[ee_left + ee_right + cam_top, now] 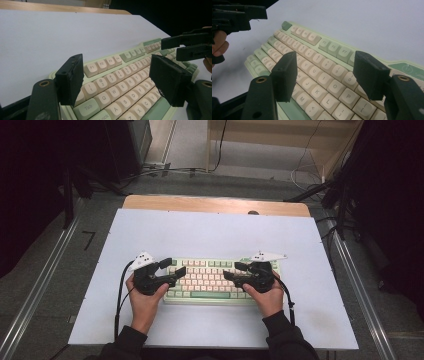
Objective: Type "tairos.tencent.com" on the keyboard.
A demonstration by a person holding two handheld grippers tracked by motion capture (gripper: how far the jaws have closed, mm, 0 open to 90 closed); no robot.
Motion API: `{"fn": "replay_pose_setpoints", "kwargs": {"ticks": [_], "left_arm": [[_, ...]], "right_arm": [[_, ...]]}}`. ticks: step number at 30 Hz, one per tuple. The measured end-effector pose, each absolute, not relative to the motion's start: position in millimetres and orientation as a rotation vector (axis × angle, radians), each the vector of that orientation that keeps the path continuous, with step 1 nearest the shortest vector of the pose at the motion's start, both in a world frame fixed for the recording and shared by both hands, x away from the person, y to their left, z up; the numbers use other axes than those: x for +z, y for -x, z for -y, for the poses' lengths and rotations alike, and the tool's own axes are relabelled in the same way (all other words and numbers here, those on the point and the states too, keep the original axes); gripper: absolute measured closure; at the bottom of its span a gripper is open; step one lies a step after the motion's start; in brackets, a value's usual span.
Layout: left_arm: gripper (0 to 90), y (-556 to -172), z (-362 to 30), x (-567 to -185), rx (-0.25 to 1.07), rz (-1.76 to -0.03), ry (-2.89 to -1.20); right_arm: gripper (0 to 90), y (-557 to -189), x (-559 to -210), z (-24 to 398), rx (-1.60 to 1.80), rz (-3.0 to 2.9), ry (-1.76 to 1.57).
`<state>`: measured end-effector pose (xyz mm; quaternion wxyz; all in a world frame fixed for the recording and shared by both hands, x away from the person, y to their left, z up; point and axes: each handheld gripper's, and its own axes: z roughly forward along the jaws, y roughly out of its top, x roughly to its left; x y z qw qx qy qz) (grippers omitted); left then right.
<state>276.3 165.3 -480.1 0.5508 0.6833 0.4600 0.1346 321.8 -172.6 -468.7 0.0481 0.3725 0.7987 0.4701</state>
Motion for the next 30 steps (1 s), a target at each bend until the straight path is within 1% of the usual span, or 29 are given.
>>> {"fn": "replay_pose_setpoints", "kwargs": {"ticks": [3, 4, 5, 6, 8, 9, 11, 22, 30], "left_arm": [[29.0, -277, -166, -481, 0.316, -1.091, -1.615], [29.1, -277, -166, -481, 0.317, -1.091, -1.615], [29.3, -277, -167, -481, 0.314, -1.092, -1.615], [29.3, -277, -167, -482, 0.313, -1.094, -1.614], [29.7, -277, -167, -482, 0.31, -1.095, -1.612], [29.8, -277, -167, -482, 0.31, -1.095, -1.611], [30.2, -277, -167, -482, 0.306, -1.096, -1.616], [32.0, -277, -167, -483, 0.298, -1.095, -1.621], [32.3, -277, -166, -484, 0.288, -1.095, -1.625]], "right_arm": [[34.4, -322, -470, 173, 1.432, -2.437, -1.134], [35.0, -322, -470, 173, 1.431, -2.438, -1.133], [37.5, -322, -470, 172, 1.428, -2.437, -1.138], [46.4, -322, -470, 172, 1.423, -2.437, -1.133], [75.5, -319, -470, 172, 1.411, -2.428, -1.103], [86.1, -317, -470, 172, 1.403, -2.428, -1.094], [87.6, -316, -470, 171, 1.417, -2.447, -1.069], [87.7, -317, -475, 167, 1.361, -2.465, -1.061], [87.6, -323, -489, 158, 1.185, -2.505, -1.079]]}}
